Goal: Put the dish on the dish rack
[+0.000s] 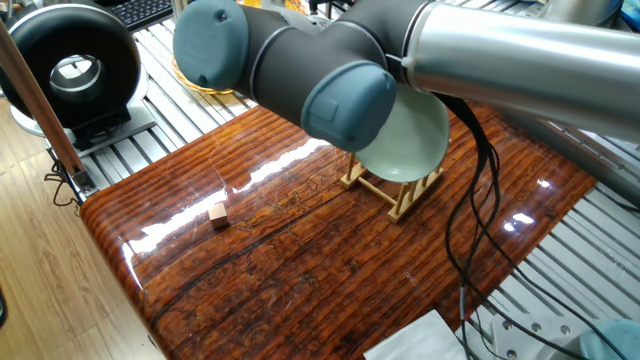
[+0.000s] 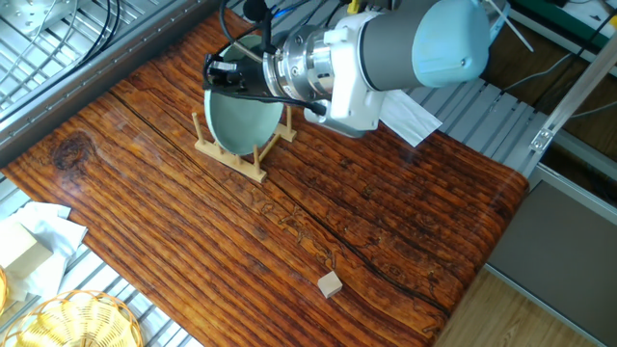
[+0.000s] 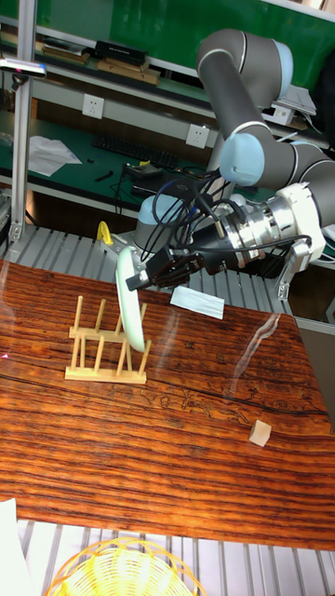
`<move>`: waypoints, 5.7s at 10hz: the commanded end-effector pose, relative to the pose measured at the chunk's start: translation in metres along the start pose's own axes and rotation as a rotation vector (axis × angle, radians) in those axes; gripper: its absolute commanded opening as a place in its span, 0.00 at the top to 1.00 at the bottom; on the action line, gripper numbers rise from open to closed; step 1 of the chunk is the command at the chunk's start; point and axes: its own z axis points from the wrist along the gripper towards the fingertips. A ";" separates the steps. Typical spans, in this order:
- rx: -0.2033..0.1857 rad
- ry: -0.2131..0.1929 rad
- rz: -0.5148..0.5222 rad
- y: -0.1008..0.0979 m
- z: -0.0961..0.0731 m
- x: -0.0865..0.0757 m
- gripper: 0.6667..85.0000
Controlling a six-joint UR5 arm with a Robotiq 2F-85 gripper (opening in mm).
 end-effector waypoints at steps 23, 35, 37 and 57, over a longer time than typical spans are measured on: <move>-0.019 0.022 -0.012 0.008 -0.010 -0.012 1.00; -0.003 0.029 -0.053 -0.002 -0.003 -0.007 1.00; -0.015 0.020 -0.047 0.001 -0.002 -0.011 1.00; 0.065 0.086 -0.037 -0.018 -0.017 0.007 1.00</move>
